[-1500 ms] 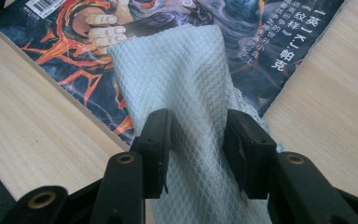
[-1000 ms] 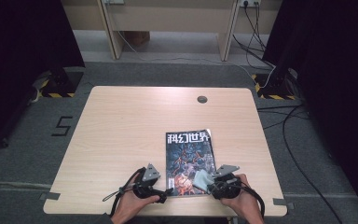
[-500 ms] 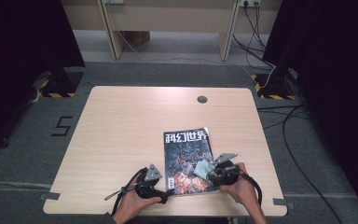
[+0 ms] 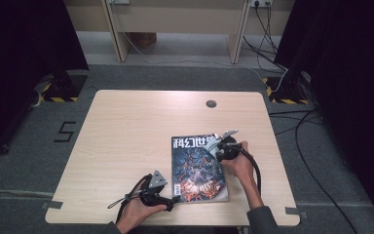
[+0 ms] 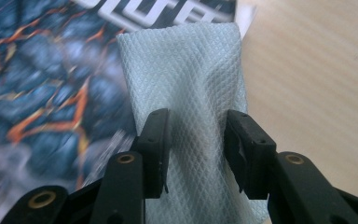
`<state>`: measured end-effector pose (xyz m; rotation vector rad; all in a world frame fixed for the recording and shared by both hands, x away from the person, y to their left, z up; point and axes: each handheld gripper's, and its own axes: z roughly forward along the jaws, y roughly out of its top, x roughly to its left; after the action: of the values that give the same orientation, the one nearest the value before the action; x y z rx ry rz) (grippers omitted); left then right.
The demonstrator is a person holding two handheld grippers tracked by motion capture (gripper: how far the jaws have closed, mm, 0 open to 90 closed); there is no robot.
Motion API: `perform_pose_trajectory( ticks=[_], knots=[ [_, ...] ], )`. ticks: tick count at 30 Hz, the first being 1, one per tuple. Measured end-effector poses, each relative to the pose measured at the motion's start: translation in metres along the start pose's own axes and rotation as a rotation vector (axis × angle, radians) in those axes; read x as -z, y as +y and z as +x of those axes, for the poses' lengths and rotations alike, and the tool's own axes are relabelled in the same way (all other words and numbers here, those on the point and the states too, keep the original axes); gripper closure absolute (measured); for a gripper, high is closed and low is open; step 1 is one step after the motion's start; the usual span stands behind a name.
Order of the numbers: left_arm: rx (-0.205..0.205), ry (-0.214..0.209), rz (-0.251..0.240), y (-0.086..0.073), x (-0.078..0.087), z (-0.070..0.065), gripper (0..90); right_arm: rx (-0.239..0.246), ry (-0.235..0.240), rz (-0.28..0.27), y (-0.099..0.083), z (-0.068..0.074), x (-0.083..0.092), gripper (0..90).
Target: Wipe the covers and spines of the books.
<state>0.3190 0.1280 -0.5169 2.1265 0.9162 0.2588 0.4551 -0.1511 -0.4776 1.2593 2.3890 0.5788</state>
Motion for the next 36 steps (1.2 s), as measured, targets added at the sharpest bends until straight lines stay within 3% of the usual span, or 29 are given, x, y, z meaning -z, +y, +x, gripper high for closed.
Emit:
perform_pose_trajectory(
  ticks=[9, 11, 15, 20, 21, 26, 28, 32, 36],
  knots=[
    [0.017, 0.021, -0.003, -0.002, 0.003, 0.01, 14.7, -0.088, -0.04, -0.052, 0.022, -0.014, -0.021, 61.0],
    [0.019, 0.022, -0.002, -0.002, 0.004, 0.011, 14.6, -0.086, -0.044, -0.061, 0.024, -0.016, -0.023, 61.2],
    [0.019, 0.022, -0.005, -0.002, 0.004, 0.011, 14.6, -0.081, -0.037, -0.086, 0.021, -0.015, -0.024, 64.7],
    [0.02, 0.024, -0.011, -0.003, 0.004, 0.011, 14.3, -0.095, -0.028, -0.194, 0.001, -0.01, -0.022, 68.0],
    [0.021, 0.025, -0.007, -0.002, 0.003, 0.011, 14.2, -0.08, -0.028, -0.196, -0.001, -0.006, -0.02, 68.0],
    [0.023, 0.028, -0.009, -0.003, 0.004, 0.01, 14.1, 0.113, -0.08, -0.133, 0.0, 0.023, -0.009, 68.0],
    [0.022, 0.029, -0.009, -0.003, 0.004, 0.01, 14.1, 0.183, -0.065, -0.115, -0.002, 0.039, -0.003, 67.9],
    [0.022, 0.028, -0.01, -0.003, 0.004, 0.01, 14.1, 0.291, 0.04, -0.09, -0.012, 0.069, 0.013, 68.2],
    [0.023, 0.028, -0.009, -0.003, 0.004, 0.01, 14.1, 0.333, 0.232, -0.108, -0.02, 0.09, 0.02, 68.0]
  ],
)
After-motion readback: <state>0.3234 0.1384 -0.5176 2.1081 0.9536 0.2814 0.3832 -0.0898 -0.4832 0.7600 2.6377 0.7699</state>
